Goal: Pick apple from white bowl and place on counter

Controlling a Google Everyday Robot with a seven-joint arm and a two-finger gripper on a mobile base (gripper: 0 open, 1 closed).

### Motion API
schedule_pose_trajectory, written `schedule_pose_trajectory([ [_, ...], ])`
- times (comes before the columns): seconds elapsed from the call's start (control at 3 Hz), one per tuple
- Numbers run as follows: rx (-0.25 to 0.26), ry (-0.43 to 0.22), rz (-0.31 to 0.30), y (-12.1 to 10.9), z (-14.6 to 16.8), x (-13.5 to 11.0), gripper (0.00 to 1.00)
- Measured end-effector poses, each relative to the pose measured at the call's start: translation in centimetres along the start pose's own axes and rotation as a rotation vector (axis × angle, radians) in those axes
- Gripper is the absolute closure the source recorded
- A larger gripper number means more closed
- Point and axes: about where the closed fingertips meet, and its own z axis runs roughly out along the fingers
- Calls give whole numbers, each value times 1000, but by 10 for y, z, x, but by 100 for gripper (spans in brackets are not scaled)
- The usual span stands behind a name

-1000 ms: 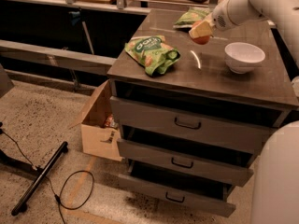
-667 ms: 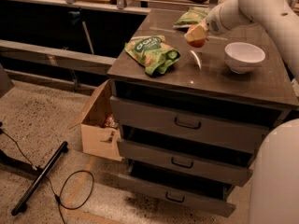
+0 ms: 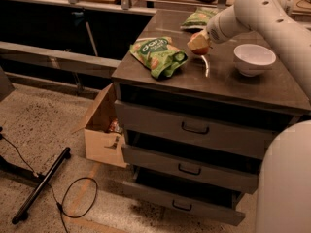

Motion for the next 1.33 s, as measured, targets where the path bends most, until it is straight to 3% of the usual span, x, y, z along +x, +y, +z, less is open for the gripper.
schedule_pose_trajectory([
  [0.33, -3, 20, -12, 7, 4, 4, 13],
  [0.67, -14, 33, -24, 11, 4, 7, 0],
  [1.0, -13, 38, -27, 11, 1, 7, 0],
  [1.33, 26, 20, -16, -9, -25, -3, 0],
])
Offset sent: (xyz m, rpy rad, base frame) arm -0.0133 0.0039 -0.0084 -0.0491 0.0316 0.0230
